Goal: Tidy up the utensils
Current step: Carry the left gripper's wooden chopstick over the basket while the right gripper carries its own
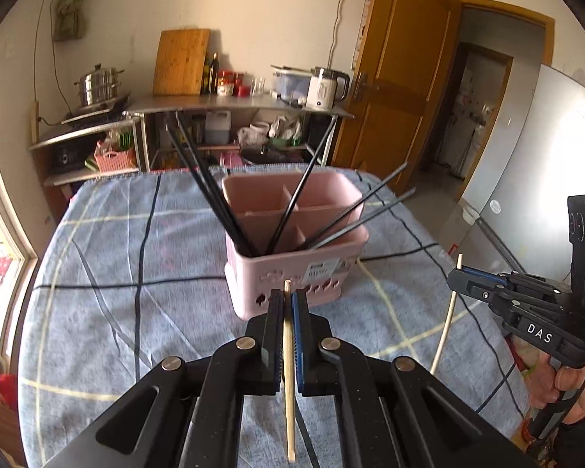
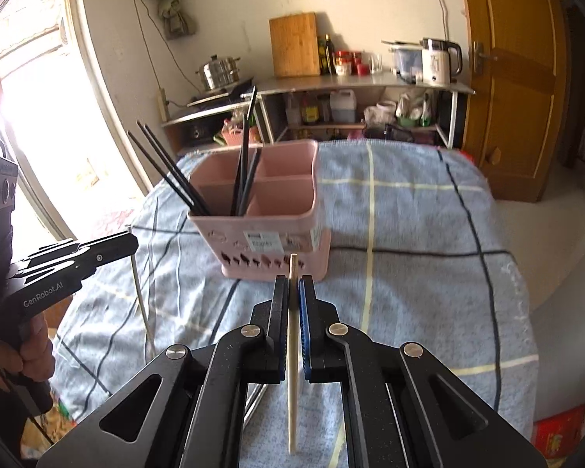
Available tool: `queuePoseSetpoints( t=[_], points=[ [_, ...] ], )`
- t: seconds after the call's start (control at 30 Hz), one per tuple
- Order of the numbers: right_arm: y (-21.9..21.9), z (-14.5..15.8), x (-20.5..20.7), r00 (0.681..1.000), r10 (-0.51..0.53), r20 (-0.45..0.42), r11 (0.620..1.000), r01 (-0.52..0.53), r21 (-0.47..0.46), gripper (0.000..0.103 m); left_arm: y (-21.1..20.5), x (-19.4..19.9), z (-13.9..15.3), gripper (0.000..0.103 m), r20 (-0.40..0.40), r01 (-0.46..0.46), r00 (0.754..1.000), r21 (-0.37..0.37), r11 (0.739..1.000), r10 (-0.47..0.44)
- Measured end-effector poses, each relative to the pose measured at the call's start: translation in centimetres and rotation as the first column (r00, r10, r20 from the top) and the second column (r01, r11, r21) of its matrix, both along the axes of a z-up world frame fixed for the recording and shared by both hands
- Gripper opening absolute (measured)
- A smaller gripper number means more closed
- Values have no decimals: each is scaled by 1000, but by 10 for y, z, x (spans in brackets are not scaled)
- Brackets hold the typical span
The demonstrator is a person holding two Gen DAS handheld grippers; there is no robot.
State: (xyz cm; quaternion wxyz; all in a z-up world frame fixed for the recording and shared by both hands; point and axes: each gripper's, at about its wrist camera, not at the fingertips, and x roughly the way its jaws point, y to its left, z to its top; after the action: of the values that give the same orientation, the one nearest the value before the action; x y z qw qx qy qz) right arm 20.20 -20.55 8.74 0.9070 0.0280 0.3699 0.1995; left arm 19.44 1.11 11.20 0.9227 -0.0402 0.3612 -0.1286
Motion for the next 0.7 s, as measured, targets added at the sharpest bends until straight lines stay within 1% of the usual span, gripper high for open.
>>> queuePoseSetpoints(
  t=[0.1,0.2,0.4,0.7],
  points=[
    [-3,11,-1,999,-7,34,1000,6,12,5,1,-2,12,4,37,2,999,3,1000,-2],
    [-6,16,-2,998,-12,57,1000,11,15,5,1,-6,19,4,56,4,998,0,1000,-4],
    [-8,16,-8,998,-10,60,1000,9,21,5,2,-14,17,4,48,6,999,-7,1000,-6],
    [-8,18,-28,998,20,56,1000,-20,-8,5,1,-25,18,4,35,11,999,-3,1000,-11]
  ],
)
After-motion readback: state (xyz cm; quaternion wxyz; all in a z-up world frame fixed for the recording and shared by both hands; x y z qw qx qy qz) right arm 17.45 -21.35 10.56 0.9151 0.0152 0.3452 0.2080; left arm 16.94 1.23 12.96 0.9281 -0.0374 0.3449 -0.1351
